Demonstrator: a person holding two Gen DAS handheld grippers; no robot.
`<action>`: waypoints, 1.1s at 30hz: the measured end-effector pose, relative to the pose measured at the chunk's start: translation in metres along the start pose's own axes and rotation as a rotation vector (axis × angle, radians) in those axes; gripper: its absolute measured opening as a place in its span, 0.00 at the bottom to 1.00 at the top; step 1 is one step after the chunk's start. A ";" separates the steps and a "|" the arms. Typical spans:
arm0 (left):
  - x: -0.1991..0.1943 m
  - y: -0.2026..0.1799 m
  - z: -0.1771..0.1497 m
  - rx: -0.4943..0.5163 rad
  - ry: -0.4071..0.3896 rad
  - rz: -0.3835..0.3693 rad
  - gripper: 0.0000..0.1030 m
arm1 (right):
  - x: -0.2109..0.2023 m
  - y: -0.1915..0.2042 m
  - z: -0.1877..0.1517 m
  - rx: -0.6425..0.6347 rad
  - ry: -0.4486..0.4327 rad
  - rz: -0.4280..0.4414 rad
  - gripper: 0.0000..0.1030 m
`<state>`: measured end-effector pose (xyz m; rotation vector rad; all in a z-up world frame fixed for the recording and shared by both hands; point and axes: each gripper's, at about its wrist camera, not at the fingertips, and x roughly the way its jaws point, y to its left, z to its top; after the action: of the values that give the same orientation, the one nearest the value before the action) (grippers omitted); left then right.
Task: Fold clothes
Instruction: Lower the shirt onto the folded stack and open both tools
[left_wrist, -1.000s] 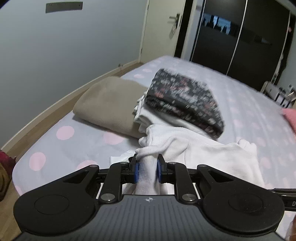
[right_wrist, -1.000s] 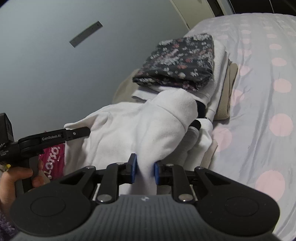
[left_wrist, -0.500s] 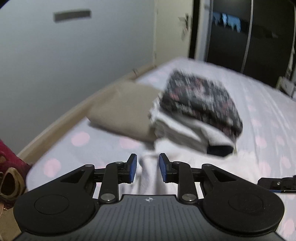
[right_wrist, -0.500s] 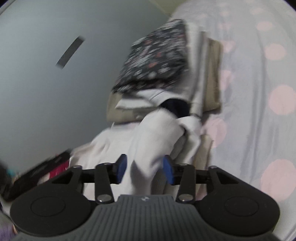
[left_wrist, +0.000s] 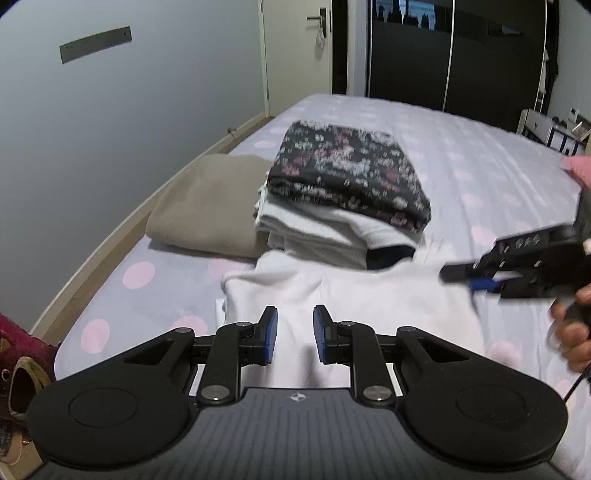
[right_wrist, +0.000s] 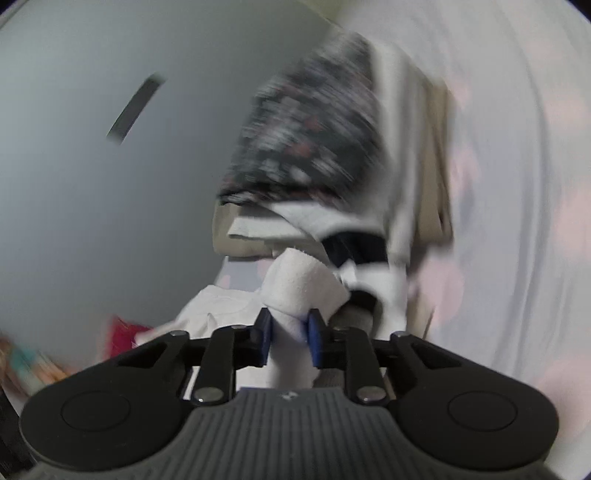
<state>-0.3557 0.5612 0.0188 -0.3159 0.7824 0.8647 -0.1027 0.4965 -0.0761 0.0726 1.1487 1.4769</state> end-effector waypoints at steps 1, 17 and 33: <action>0.005 0.003 -0.002 -0.003 0.011 0.018 0.16 | -0.002 0.013 -0.002 -0.103 -0.019 -0.032 0.20; 0.086 0.003 -0.014 0.069 0.093 0.181 0.03 | 0.057 0.041 -0.029 -0.500 0.074 -0.369 0.20; 0.034 0.018 -0.022 0.012 0.043 0.049 0.11 | -0.031 0.080 -0.055 -0.595 -0.039 -0.211 0.40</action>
<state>-0.3666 0.5791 -0.0202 -0.3069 0.8372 0.9013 -0.1855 0.4552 -0.0342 -0.4157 0.6263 1.5601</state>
